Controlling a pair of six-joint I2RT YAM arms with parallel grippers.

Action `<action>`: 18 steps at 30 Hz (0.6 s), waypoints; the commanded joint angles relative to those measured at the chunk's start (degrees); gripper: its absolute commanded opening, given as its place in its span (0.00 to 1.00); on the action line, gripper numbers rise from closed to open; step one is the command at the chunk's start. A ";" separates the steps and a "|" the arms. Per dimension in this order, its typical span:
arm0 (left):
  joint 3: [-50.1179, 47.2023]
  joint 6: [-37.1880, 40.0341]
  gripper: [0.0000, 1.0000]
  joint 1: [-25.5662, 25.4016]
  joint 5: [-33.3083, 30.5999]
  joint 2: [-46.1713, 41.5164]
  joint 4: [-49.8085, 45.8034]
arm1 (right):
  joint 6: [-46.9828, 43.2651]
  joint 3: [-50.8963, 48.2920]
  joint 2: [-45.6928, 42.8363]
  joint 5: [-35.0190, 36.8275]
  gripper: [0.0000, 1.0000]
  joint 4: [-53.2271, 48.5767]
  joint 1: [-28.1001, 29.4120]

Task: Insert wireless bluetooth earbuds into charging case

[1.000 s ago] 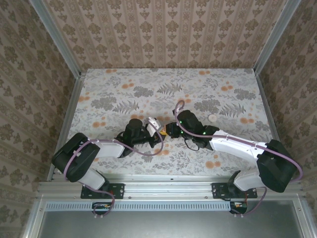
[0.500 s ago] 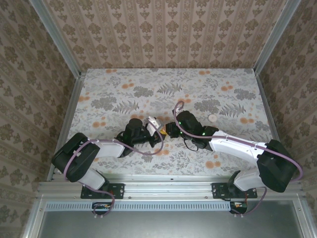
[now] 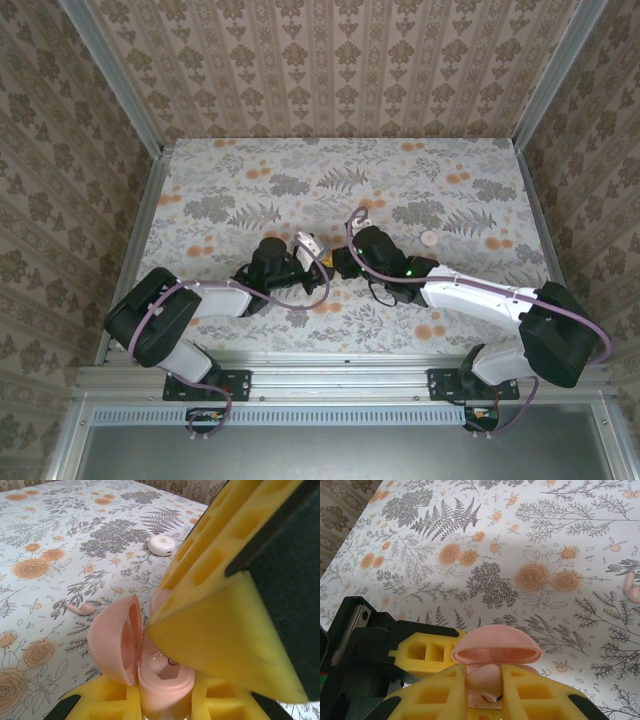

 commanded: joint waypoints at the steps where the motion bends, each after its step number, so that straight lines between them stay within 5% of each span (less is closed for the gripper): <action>1: 1.45 -1.38 0.10 0.76 0.81 -1.22 3.36 | -2.32 1.31 -0.22 1.53 0.20 -1.86 0.70; 18: 0.74 -0.21 0.10 0.96 0.91 -2.52 2.26 | -2.27 2.82 -4.58 -6.41 0.45 -1.99 -0.16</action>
